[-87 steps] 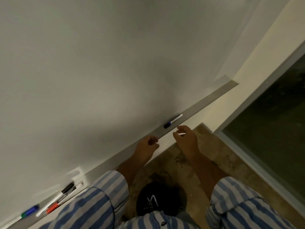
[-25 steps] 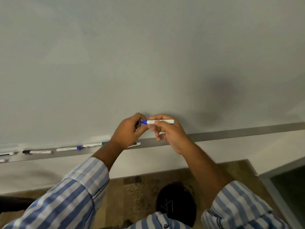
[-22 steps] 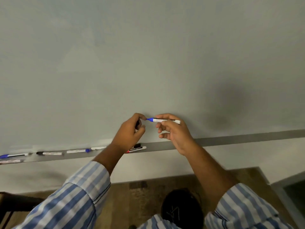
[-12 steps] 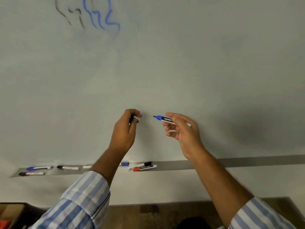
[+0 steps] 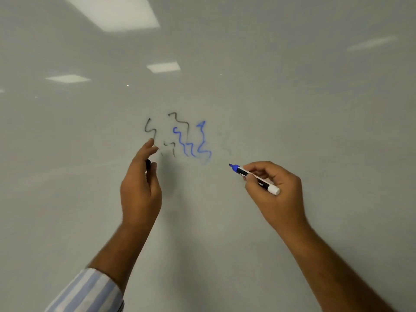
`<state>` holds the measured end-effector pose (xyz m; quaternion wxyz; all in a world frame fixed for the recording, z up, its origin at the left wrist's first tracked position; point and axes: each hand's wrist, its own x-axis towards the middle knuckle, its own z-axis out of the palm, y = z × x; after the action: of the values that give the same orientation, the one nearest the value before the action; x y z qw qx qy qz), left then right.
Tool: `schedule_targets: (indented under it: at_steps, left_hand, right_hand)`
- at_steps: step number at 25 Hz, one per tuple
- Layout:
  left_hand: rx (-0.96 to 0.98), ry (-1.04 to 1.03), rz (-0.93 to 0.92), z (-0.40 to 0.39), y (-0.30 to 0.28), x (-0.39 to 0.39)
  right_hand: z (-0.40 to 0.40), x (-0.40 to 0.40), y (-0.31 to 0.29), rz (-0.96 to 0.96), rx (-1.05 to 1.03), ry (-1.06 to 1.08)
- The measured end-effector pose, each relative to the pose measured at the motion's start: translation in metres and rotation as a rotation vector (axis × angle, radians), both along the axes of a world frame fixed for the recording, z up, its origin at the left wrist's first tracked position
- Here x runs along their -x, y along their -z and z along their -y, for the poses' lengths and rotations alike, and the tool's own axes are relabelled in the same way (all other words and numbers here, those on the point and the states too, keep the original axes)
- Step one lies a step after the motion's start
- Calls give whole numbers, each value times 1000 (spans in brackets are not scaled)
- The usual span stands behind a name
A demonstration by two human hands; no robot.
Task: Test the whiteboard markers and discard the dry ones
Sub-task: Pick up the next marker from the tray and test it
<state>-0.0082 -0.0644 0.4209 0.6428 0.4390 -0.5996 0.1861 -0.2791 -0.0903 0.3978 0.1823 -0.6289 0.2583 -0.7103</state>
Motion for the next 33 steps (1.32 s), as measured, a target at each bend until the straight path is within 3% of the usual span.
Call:
schedule_targets:
  at_steps: [5, 11, 17, 19, 23, 25, 27, 33]
  left_hand:
    - [112, -143, 109, 21, -75, -61]
    - [142, -239, 134, 55, -112, -102]
    - [156, -387, 216, 70, -97, -117]
    - [169, -434, 236, 71, -96, -117]
    - [194, -472, 241, 77, -92, -118]
    - [200, -491, 241, 78, -88, -118]
    - [196, -503, 245, 77, -85, -119]
    - [158, -511, 290, 74, -66, -129]
  right_hand:
    - [14, -26, -61, -84, 296, 238]
    - [51, -52, -110, -201, 483, 472]
    - [63, -46, -114, -135, 471, 545]
    - [51, -45, -100, -192, 438, 587]
    - [26, -54, -81, -408, 191, 618]
    - [10, -69, -76, -576, 252, 489]
    - [1, -99, -76, -628, 396, 323]
    - [31, -190, -69, -675, 549, 342]
